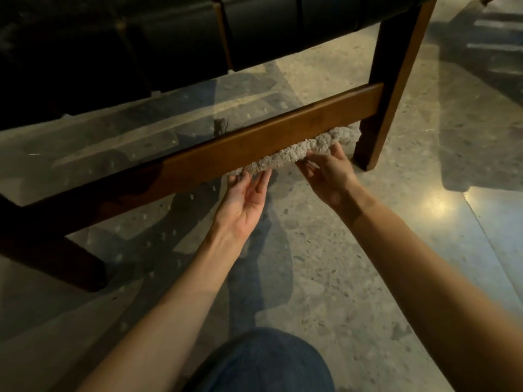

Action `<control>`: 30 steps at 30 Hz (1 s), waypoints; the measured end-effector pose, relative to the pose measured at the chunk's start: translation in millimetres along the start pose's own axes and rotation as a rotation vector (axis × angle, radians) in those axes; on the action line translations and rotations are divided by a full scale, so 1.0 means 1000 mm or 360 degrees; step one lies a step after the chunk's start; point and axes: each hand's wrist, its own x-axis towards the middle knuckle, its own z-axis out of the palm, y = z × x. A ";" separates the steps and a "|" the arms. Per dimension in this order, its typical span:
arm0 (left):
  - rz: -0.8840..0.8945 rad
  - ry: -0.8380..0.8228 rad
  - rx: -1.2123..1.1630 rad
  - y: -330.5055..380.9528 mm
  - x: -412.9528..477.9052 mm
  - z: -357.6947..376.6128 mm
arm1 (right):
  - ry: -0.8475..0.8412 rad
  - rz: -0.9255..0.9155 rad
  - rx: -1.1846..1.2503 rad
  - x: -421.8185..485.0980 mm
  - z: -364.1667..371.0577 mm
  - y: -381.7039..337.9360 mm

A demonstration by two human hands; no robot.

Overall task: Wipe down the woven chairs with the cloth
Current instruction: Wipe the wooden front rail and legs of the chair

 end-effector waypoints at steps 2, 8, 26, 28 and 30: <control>0.0063 -0.0012 -0.0051 0.018 -0.015 -0.013 | -0.0051 0.0018 -0.0041 -0.010 0.011 0.018; 0.0281 0.0063 -0.0114 0.063 -0.059 -0.046 | -0.0141 0.0104 -0.0190 -0.036 0.050 0.069; 0.0719 0.0576 0.0024 0.140 -0.119 -0.086 | -0.0442 0.0505 -0.0442 -0.070 0.101 0.145; 0.0633 0.0619 0.0225 0.129 -0.116 -0.080 | -0.0429 0.0492 -0.0497 -0.069 0.089 0.136; 0.0489 0.0574 0.0504 0.117 -0.113 -0.070 | -0.0369 0.0393 -0.0636 -0.067 0.073 0.119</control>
